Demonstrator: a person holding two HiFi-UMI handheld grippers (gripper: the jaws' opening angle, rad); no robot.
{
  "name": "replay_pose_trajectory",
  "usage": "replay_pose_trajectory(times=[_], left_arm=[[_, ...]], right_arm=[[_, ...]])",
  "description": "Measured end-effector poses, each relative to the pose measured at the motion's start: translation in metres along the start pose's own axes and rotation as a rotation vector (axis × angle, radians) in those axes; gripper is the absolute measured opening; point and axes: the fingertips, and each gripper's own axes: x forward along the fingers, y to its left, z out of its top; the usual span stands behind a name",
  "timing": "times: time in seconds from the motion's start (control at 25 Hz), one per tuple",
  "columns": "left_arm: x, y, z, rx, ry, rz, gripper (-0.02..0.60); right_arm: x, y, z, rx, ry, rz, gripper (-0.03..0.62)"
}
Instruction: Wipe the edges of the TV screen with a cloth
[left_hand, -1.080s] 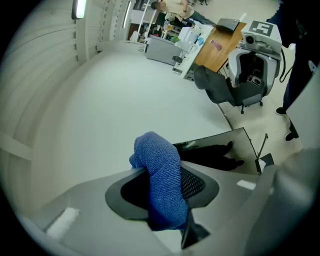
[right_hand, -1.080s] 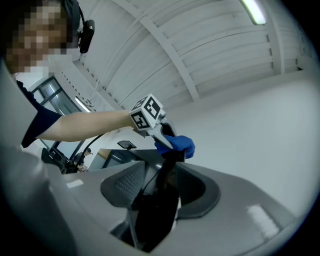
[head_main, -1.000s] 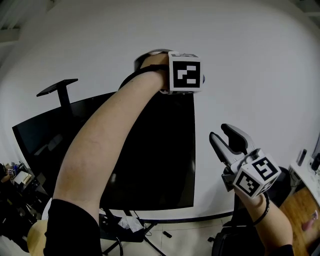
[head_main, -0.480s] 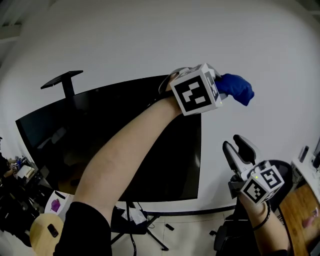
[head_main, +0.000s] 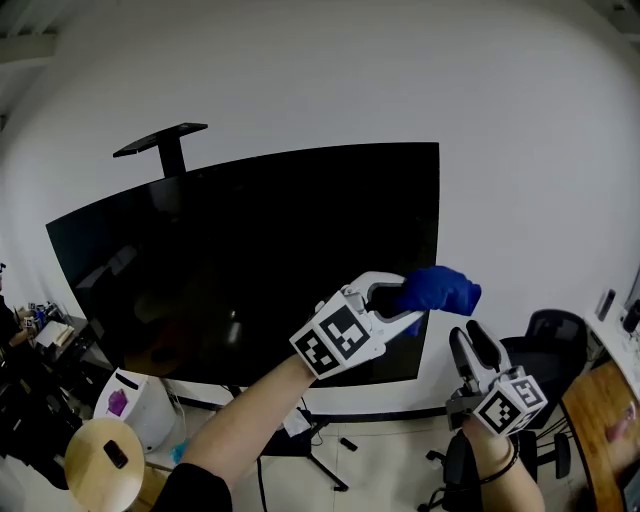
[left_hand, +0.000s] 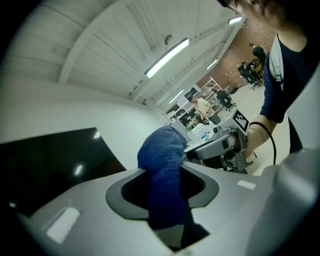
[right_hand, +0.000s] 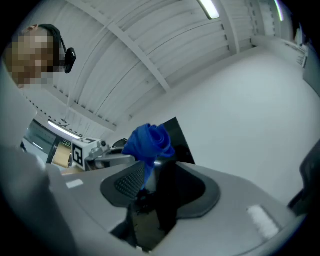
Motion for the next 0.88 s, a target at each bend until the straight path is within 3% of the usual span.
replay_pose_trajectory(times=[0.4, 0.68, 0.88], left_arm=[[-0.183, -0.136, -0.135, -0.35, 0.051, 0.111, 0.144], [-0.282, -0.205, -0.196, -0.525, 0.087, 0.214, 0.143], [-0.325, -0.25, -0.221, -0.594, 0.135, 0.252, 0.143]], right_arm=[[-0.051, 0.097, -0.124, 0.12, 0.15, -0.082, 0.199], [-0.091, 0.16, -0.19, 0.174, 0.256, -0.092, 0.192], [-0.121, 0.193, -0.22, 0.165, 0.332, -0.079, 0.175]])
